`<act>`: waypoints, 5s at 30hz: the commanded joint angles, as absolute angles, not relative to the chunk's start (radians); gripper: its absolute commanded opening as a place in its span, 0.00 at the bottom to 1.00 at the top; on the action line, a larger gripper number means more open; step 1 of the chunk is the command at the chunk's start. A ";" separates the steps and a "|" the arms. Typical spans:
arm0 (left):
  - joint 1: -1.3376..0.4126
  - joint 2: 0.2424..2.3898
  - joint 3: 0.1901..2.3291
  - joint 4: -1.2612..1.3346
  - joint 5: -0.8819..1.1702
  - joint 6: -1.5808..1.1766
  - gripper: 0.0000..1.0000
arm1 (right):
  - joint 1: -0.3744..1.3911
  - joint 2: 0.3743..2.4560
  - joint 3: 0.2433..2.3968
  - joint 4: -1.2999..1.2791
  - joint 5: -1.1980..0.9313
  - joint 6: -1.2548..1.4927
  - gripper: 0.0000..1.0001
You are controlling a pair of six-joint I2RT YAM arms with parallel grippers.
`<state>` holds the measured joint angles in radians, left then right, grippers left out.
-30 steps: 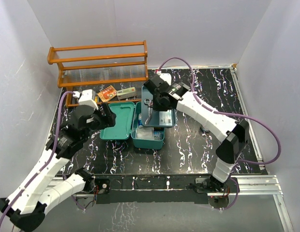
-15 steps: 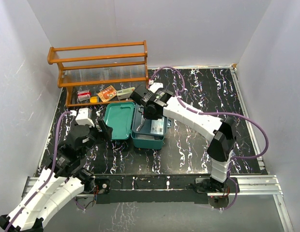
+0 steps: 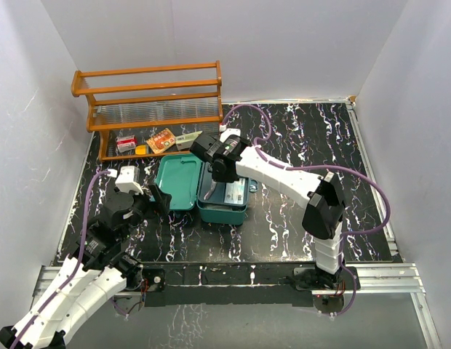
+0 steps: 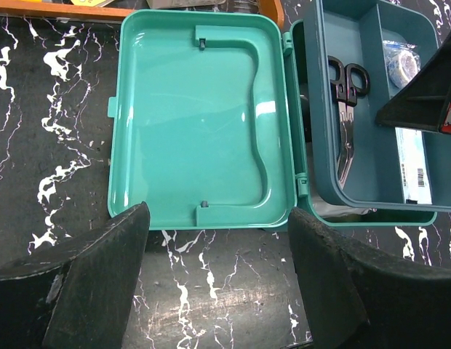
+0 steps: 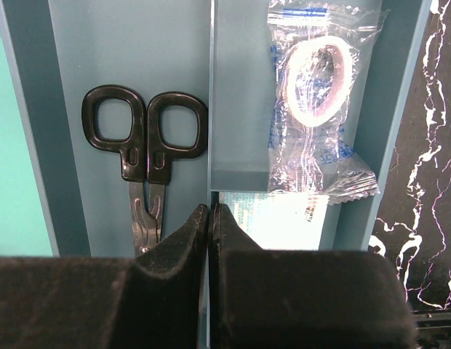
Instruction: Organize the medicine kit
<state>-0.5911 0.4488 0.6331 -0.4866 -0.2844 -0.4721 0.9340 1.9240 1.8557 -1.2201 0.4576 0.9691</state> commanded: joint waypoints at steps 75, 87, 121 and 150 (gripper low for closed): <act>0.159 1.227 0.693 -0.011 0.708 -0.607 0.99 | 0.529 1.394 1.248 -0.486 0.233 0.580 0.45; 0.176 1.409 0.597 0.248 0.893 -0.714 0.99 | 0.519 1.357 1.220 -0.458 0.218 0.576 0.46; 0.186 1.180 0.853 -0.020 1.115 -0.742 0.97 | 0.509 1.369 1.197 -0.456 0.213 0.615 0.46; -0.284 1.204 0.909 0.246 0.901 -1.022 0.94 | 0.493 1.281 1.170 -0.459 0.297 0.654 0.46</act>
<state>-0.2489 1.1889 0.9142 0.1585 0.9047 -0.9627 0.5007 1.3319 1.1694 -0.5037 0.2520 0.6353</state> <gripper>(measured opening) 0.945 0.461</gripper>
